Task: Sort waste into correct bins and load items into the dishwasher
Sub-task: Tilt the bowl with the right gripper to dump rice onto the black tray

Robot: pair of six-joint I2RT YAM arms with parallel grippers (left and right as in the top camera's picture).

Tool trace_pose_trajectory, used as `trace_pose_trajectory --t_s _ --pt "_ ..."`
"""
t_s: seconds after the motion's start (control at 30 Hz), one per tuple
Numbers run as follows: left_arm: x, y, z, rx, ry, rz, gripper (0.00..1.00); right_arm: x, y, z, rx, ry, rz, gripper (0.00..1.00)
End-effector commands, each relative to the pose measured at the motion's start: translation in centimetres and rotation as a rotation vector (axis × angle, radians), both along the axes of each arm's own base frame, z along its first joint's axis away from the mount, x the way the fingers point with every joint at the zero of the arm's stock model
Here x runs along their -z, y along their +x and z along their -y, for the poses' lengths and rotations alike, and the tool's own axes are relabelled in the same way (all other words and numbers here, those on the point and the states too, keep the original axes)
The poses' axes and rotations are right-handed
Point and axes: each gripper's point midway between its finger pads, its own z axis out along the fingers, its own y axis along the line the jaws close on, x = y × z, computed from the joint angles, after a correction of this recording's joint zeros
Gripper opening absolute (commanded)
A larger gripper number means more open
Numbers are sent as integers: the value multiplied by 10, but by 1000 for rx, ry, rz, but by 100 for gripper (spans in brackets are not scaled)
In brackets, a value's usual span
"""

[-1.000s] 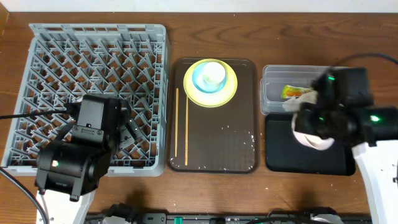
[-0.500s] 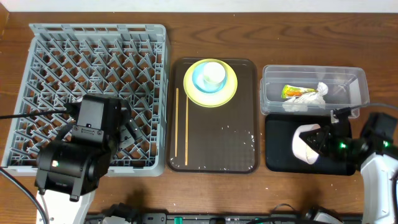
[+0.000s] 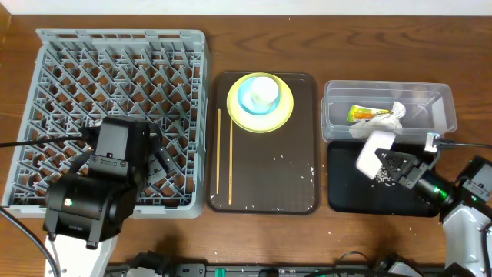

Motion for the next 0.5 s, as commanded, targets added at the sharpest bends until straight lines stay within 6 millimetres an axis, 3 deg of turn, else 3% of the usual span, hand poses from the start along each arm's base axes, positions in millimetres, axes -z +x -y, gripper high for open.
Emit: trace_pose_trajectory --t_s 0.0,0.27,0.47 --pt "-2 0 -3 -6 9 7 94 -21 -7 -6 -53 181 -18 1" --pt "-2 0 -3 -6 9 7 93 -20 -6 -5 -42 211 -60 1" --pt "-2 0 -3 -6 9 7 94 -23 -5 8 -2 234 -67 1"
